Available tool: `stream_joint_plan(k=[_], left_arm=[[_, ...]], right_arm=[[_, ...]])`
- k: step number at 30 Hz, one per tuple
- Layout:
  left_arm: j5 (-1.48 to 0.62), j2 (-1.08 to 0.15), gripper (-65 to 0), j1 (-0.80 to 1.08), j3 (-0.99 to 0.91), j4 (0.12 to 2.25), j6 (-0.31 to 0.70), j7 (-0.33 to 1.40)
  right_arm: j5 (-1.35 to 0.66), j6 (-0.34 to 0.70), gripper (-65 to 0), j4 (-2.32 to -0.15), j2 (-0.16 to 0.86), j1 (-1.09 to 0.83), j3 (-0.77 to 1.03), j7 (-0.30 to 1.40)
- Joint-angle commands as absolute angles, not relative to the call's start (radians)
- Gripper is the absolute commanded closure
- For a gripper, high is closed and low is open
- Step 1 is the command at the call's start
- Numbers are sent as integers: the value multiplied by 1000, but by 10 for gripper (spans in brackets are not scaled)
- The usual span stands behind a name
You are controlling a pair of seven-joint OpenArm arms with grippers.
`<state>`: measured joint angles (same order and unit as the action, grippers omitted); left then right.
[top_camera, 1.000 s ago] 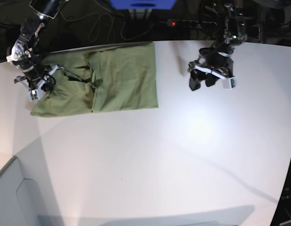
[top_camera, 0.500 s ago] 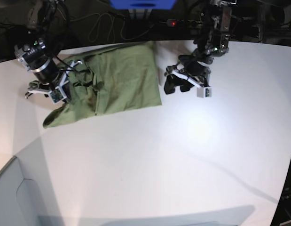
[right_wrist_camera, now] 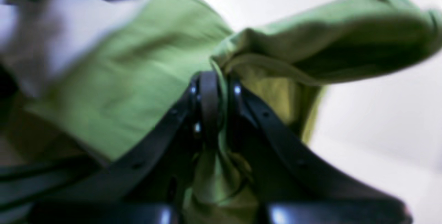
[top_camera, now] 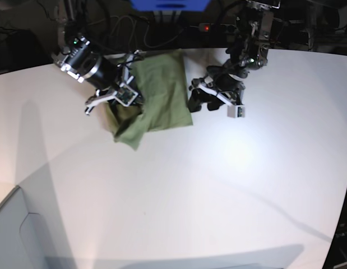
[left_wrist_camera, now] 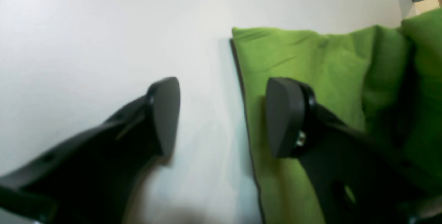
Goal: Fold the T-shirt properly
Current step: 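Lift and fold the held end over the shirt with the right gripper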
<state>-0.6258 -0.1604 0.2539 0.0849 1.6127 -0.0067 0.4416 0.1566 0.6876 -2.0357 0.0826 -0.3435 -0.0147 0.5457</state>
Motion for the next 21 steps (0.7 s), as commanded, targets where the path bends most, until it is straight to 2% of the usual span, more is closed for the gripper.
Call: stream_joint_plan(k=[1,9,21], left_arm=[[-634,-162,-380,257,87,1626,-5,443],[-634,-162,-380,263,87,1627,-8,447],[-645,-185,-380,352,33,1739,-8,447]], right_arm=[[137,698,0,-2055,85,-328,-36,518],[137,698,0,-1965,81,-259,-162,518],[137,698,0,-1856,85,-226,-174,516]])
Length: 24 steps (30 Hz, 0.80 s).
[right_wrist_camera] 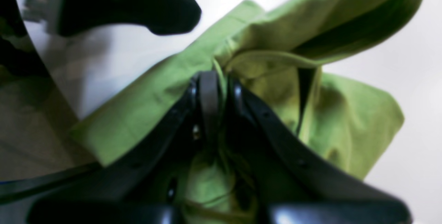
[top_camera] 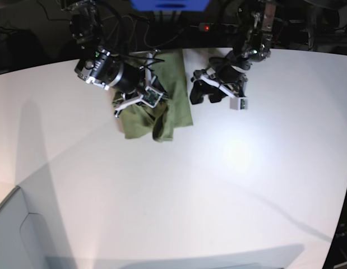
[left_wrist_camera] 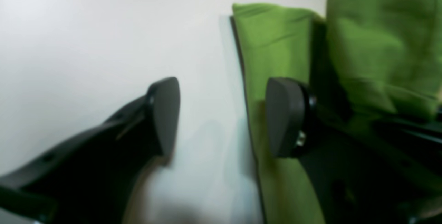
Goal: Fold the T-shirt properly
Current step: 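Lift and fold the held end over the shirt with the right gripper, then press and smooth the folded layer with the right gripper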
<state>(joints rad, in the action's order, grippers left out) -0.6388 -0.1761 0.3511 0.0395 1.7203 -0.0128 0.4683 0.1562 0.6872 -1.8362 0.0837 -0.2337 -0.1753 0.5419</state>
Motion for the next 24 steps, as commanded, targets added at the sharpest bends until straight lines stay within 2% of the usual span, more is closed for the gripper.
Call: stream_joint_plan(k=[1,11,24], left_arm=[[-645,-188,-380,378,10,1764,-8,447],[-647,-193,-380,542,-282,1870,1,447],[-647,-185,-380,552,-297,1870,1,447]], right_arm=[[137,698,0,-1857,87,-226,-173,516],[139,698,0,-1952,165,-220,-170,519],[137,698,0,-1817,120,-196,-176,516]])
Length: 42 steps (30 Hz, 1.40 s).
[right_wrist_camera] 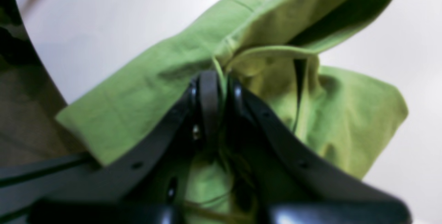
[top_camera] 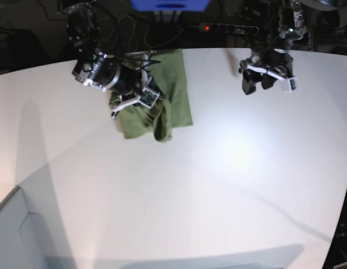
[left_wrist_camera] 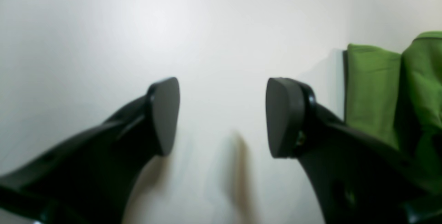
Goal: Fold the T-shirt properly
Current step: 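Press and smooth the folded layer with the right gripper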
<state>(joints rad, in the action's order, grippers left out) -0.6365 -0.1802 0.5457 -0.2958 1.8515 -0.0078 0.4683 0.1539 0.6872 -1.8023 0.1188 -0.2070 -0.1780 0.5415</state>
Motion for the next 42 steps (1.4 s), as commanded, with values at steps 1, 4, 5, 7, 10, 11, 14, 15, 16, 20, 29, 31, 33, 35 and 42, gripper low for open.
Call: stream_joint_plan(k=[1,4,5,7,10,11,14,15,16,20,29,31,33,35,42], left_arm=[[-647,-185,-380,552,-297,1870,1,447],[-647,-185,-380,552,-297,1870,1,447],[-647,-185,-380,552,-297,1870,1,447],[-647,-185,-380,552,-298,1870,1,447],[-647,-185,-380,550,-298,1870,1,447],[-647,-185,-380,550,-298,1870,1,447],[-647,-185,-380,545,-297,1870,1,447],[-647,-185,-380,542,-297,1870,1,447],[-647,-185,-380,542,-297,1870,1,447],[-647,-185,-380,541,-297,1870,1,447],[-647,-188,-380,541,-303,1870,1,447],[-647,-188,-380,541,-303,1870,1,447],[-647,-186,-380,541,-303,1870,1,446],[-647,-186,-380,541,-302,1870,1,444],[-647,-185,-380,524,-297,1867,1,446]], right_arm=[[137,698,0,-1807,120,-188,-176,516],[136,698,0,-1799,120,-185,-176,516],[136,698,0,-1797,119,-185,-176,516],[136,698,-1,-1794,119,-185,-176,516],[136,698,-4,-1793,119,-189,-176,516],[136,698,-16,-1793,119,-191,-176,516],[136,698,-125,-1793,120,-193,-188,519],[136,698,-177,-1793,125,-194,-200,519],[136,698,-232,-1793,127,-194,-216,519],[136,698,-423,-1831,140,-202,-248,518],[131,698,-478,-2061,137,-277,-79,518],[131,698,-478,-2061,137,-280,-39,519],[131,698,-479,-2057,139,-283,-1,522],[131,698,-480,-2035,139,-297,22,522],[130,698,-480,-2003,139,-308,58,522]])
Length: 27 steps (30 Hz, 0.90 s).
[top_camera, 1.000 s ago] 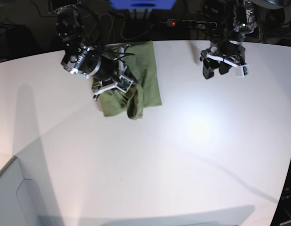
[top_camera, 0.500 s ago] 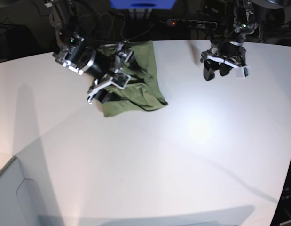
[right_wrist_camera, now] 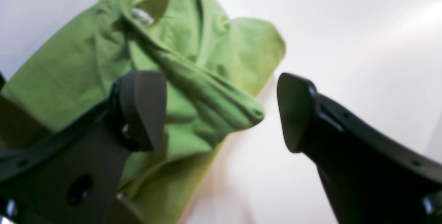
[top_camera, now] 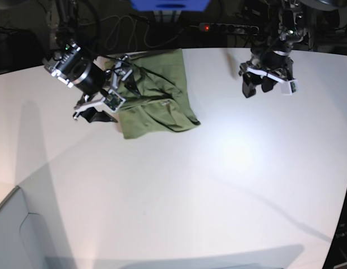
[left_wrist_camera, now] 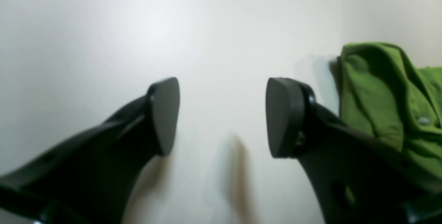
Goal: Fold the T-shirt properly
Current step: 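Press and smooth the folded layer with the right gripper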
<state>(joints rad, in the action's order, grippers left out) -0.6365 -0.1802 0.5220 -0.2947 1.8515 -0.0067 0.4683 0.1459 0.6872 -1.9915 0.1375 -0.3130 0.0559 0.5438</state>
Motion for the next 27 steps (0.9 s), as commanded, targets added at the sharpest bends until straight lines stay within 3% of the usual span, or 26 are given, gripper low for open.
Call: stream_joint_plan(k=[1,11,14,19,27], left_arm=[[-647,-185,-380,524,-297,1868,1,446],[-647,-185,-380,526,-295,1868,1,446],[-647,-185,-380,526,-295,1868,1,446],[-647,-185,-380,526,-295,1868,1,446],[-647,-185,-380,521,-295,1868,1,447]], right_arm=[[133,698,-480,-1995,140,-306,58,524],[130,698,-466,-1922,140,-306,56,521],[130,698,-349,-1929,140,-312,56,519],[130,698,-11,-1974,137,-344,48,518],[130,698,0,-2026,136,-423,-58,518]])
